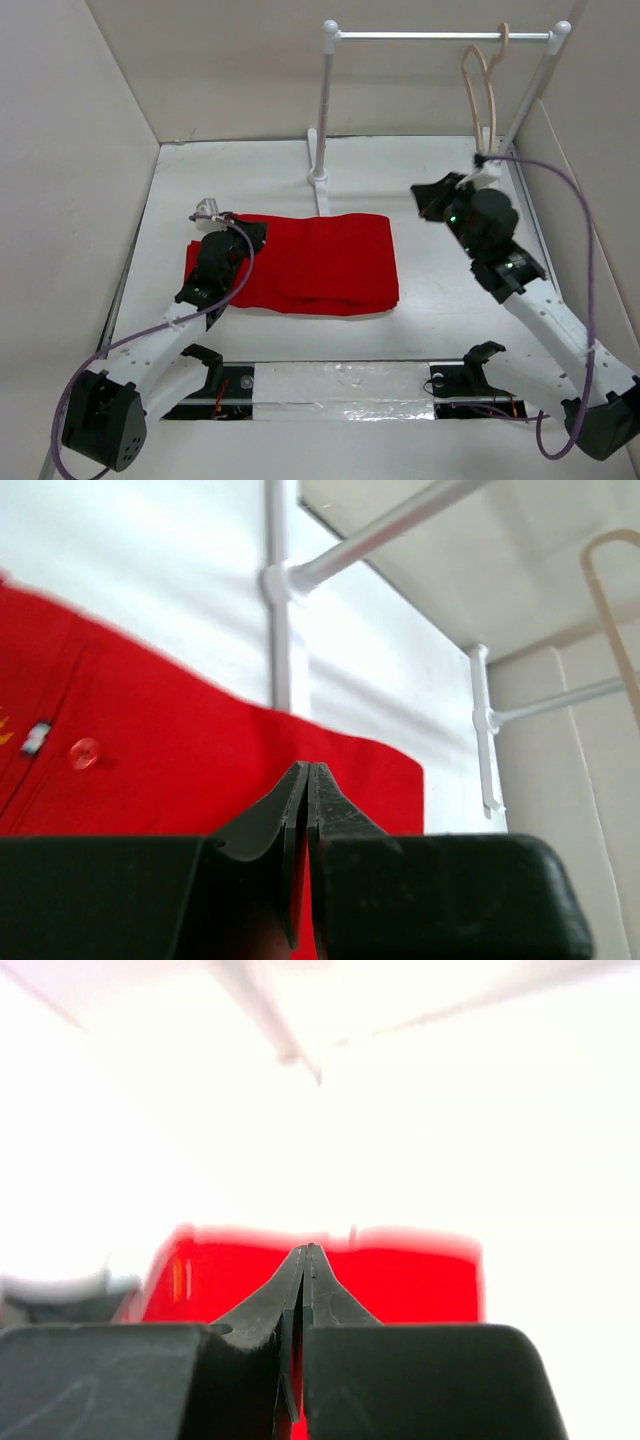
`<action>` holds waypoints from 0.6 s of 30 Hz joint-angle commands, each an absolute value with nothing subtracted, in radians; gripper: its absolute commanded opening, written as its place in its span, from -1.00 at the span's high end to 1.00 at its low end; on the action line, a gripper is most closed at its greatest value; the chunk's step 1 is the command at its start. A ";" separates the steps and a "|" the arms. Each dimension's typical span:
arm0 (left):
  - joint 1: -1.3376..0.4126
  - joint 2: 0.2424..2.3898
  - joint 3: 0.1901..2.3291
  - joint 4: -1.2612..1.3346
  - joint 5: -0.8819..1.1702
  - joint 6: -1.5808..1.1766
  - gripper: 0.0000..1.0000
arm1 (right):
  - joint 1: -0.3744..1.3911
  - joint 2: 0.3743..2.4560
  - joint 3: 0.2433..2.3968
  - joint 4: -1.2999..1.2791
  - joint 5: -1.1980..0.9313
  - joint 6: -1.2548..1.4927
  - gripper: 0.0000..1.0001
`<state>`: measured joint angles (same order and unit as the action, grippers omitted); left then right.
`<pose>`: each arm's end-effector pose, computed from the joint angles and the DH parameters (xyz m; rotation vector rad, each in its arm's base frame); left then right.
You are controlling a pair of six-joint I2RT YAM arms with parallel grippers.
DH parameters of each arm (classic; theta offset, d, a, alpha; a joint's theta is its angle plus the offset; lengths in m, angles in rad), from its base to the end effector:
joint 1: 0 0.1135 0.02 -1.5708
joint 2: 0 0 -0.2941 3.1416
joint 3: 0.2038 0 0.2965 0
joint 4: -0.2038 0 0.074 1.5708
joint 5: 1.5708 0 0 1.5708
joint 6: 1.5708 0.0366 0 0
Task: Place the trousers on the hanger
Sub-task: Pick up the hanger from the clothesline.
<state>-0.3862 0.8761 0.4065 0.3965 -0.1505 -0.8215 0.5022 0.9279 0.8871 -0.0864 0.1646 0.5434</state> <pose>0.2130 -0.0807 0.2535 -0.4834 1.6343 -0.7918 0.2180 0.1129 0.3830 0.1615 1.7303 0.6379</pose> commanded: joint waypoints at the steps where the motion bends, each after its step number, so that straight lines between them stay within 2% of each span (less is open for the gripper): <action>1: -0.422 0.943 0.482 0.530 -0.049 -0.738 1.00 | 0.358 0.919 1.105 -0.159 0.230 0.396 1.00; 2: -0.448 0.954 0.482 0.531 -0.049 -0.726 1.00 | 0.329 0.919 1.141 -0.160 0.230 0.385 1.00; 3: -0.484 0.969 0.504 0.552 -0.089 -0.707 1.00 | 0.295 0.952 1.178 -0.163 0.279 0.380 0.85; 5: -0.653 1.026 0.552 0.546 -0.179 -0.617 1.00 | 0.180 1.014 1.308 -0.224 0.304 0.385 0.34; 6: -0.714 1.052 0.608 0.525 -0.286 -0.580 1.00 | 0.145 1.078 1.340 -0.239 0.289 0.388 -0.18; 8: -0.851 1.120 0.656 0.511 -0.381 -0.490 1.00 | 0.076 1.142 1.393 -0.267 0.238 0.384 -0.67; 9: -0.874 1.140 0.681 0.509 -0.432 -0.473 0.95 | 0.075 1.175 1.441 -0.278 0.201 0.368 -0.70; 10: -0.887 1.169 0.684 0.517 -0.440 -0.463 0.75 | 0.066 1.246 1.465 -0.305 0.193 0.365 -0.72; 13: -0.887 1.189 0.673 0.551 -0.419 -0.460 0.48 | 0.066 1.362 1.534 -0.347 0.199 0.341 -0.73; 17: -0.887 1.160 0.673 0.512 -0.390 -0.446 0.45 | 0.066 1.432 1.539 -0.333 0.245 0.330 -0.60; 18: -0.887 1.152 0.660 0.512 -0.405 -0.446 0.44 | 0.066 1.443 1.539 -0.336 0.253 0.327 -0.49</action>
<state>-0.8894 1.1931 0.6514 0.4877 -0.3653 -0.4889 0.0685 1.4498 1.5116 -0.3035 0.2276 0.3603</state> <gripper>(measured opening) 0.274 0.770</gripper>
